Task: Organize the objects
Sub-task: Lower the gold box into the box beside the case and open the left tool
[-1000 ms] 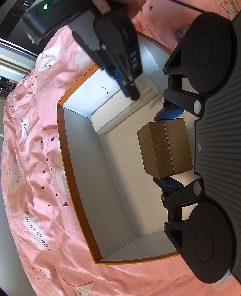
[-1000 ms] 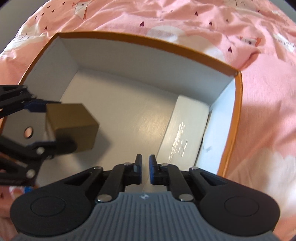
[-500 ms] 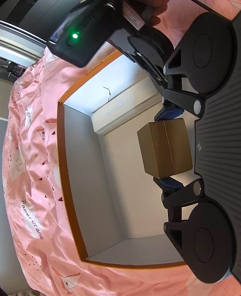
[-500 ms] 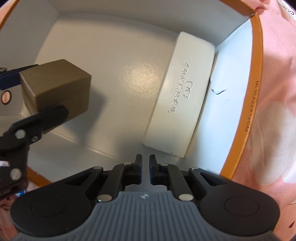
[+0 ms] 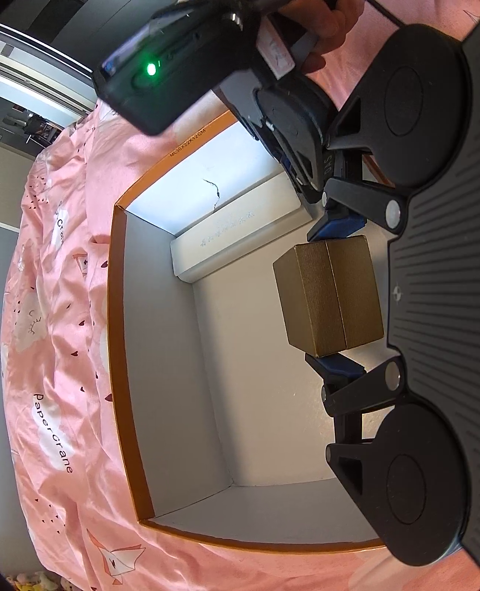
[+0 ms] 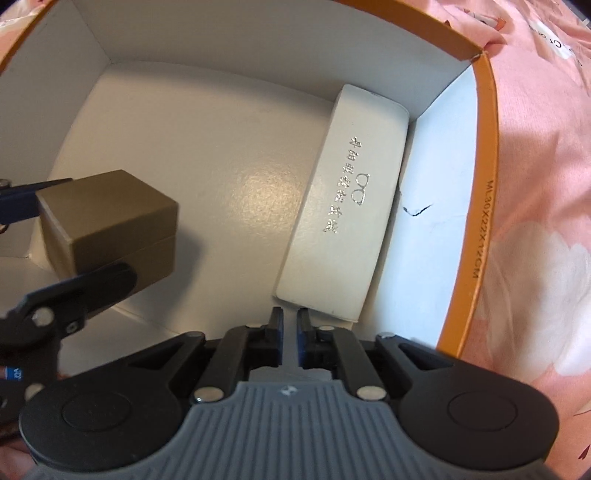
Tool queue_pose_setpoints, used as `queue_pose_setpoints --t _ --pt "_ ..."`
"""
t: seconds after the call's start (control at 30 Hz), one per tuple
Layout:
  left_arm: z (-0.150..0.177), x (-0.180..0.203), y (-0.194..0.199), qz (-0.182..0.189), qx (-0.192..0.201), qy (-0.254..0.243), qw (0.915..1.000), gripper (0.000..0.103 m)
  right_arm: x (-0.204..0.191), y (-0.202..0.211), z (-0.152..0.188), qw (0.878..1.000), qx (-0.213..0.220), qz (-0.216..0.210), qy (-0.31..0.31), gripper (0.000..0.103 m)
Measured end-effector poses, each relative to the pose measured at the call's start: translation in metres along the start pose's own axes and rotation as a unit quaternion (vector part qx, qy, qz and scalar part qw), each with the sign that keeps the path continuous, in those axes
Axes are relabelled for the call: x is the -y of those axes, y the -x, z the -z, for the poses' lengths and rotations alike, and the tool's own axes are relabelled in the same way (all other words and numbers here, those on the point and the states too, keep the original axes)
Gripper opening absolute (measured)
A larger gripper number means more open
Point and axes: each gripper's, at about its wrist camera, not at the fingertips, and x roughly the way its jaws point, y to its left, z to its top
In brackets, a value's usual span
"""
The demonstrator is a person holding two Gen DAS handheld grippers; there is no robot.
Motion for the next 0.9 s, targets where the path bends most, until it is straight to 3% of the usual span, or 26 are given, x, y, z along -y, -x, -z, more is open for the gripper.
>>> queue_pose_setpoints --t 0.1,0.23,0.47,0.6,0.73,0.9 --pt "-0.001 0.002 0.001 0.004 0.003 0.006 1.0 0.072 -0.002 0.02 0.006 0.999 0.04 -0.009 0.007 0.01" --pt "-0.003 0.008 0.003 0.017 0.008 0.013 0.9997 0.072 -0.001 0.051 0.019 0.993 0.115 0.011 0.006 0.011" --pt "-0.006 0.021 0.002 0.036 0.012 0.016 0.9991 0.072 0.024 0.093 0.057 0.975 0.211 0.047 -0.053 0.012" --pt "-0.008 0.025 -0.004 0.059 0.002 0.026 0.9979 0.072 0.053 0.098 0.072 0.969 0.225 0.053 -0.09 0.024" --pt "-0.012 0.032 -0.011 0.08 -0.016 0.034 0.996 0.072 0.071 0.091 0.082 0.967 0.226 0.039 -0.108 0.025" --pt "-0.018 0.041 -0.019 0.082 -0.045 0.03 0.9952 0.072 0.074 0.089 0.084 0.965 0.237 0.029 -0.111 0.026"
